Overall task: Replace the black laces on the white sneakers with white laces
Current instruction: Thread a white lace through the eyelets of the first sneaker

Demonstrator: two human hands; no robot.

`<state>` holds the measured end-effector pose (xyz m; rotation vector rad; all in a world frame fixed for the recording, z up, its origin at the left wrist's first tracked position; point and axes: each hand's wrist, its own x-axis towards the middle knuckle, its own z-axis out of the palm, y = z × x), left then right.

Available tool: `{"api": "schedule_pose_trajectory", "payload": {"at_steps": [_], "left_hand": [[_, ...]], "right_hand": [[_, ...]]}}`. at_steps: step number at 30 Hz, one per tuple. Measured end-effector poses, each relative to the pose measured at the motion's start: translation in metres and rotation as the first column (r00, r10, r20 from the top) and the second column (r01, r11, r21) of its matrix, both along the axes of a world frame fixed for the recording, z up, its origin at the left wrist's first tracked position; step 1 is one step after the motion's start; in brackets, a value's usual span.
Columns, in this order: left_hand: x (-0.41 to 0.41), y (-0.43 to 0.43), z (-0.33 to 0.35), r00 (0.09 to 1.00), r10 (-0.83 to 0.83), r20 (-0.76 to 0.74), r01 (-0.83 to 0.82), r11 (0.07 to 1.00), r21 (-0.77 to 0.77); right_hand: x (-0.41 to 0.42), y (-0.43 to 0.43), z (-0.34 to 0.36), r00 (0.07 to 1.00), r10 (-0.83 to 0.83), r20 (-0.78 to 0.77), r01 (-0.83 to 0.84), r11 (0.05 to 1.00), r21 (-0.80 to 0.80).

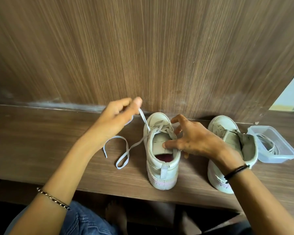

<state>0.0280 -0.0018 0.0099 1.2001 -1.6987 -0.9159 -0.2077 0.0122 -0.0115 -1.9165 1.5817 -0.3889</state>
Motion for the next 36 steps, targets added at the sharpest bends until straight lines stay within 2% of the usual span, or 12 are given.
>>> {"api": "schedule_pose_trajectory", "payload": {"at_steps": [2, 5, 11, 12, 14, 16, 18, 19, 20, 23, 25, 36], "left_hand": [[0.001, -0.005, 0.008, 0.922, 0.133, -0.362, -0.113, 0.991, 0.076], [0.009, -0.008, 0.017, 0.653, 0.12, -0.748, -0.012, 0.989, 0.149], [0.019, -0.005, 0.02, 0.283, 0.106, -0.953, 0.085, 0.987, 0.135], [0.022, -0.006, 0.021, 0.263, 0.1, -0.959, 0.071, 0.99, 0.123], [0.026, -0.006, 0.024, 0.364, 0.121, -0.924, 0.034, 0.989, 0.142], [0.025, -0.005, 0.024, 0.596, 0.158, -0.787, 0.005, 0.98, 0.201], [0.018, -0.002, 0.019, 0.877, 0.144, -0.458, -0.071, 0.982, 0.174], [0.015, -0.001, 0.014, 0.968, 0.106, -0.228, -0.085, 0.991, 0.101], [0.01, 0.001, 0.01, 0.999, 0.032, -0.025, -0.031, 0.998, 0.051], [0.002, 0.008, -0.007, 0.908, -0.217, 0.359, 0.172, 0.973, 0.152], [0.001, 0.01, -0.012, 0.857, -0.248, 0.452, 0.18, 0.965, 0.188], [0.019, 0.008, 0.004, 0.894, -0.244, 0.375, 0.193, 0.967, 0.169]], "right_hand": [[0.0, 0.0, -0.001, 1.0, -0.008, 0.014, 0.008, 1.0, 0.008], [0.001, 0.0, -0.001, 0.999, -0.032, -0.002, 0.032, 0.999, -0.002], [0.001, 0.001, -0.001, 1.0, -0.017, -0.011, 0.017, 0.999, -0.04], [0.002, 0.001, -0.001, 1.0, -0.016, -0.021, 0.015, 0.999, -0.05], [0.002, 0.001, -0.002, 0.999, -0.009, -0.037, 0.007, 0.998, -0.069], [0.002, 0.0, -0.002, 0.999, 0.005, -0.045, -0.008, 0.997, -0.079], [0.002, -0.001, -0.002, 0.998, 0.013, -0.057, -0.018, 0.996, -0.089], [0.002, -0.001, -0.002, 0.998, 0.015, -0.061, -0.021, 0.995, -0.099], [0.002, -0.001, -0.003, 0.998, 0.015, -0.063, -0.022, 0.993, -0.113], [0.001, -0.001, -0.003, 0.998, 0.022, -0.066, -0.033, 0.982, -0.185], [0.0, -0.002, -0.001, 0.998, 0.032, -0.06, -0.045, 0.971, -0.234], [-0.005, -0.001, 0.004, 0.998, 0.041, 0.047, -0.031, 0.979, -0.2]]}}
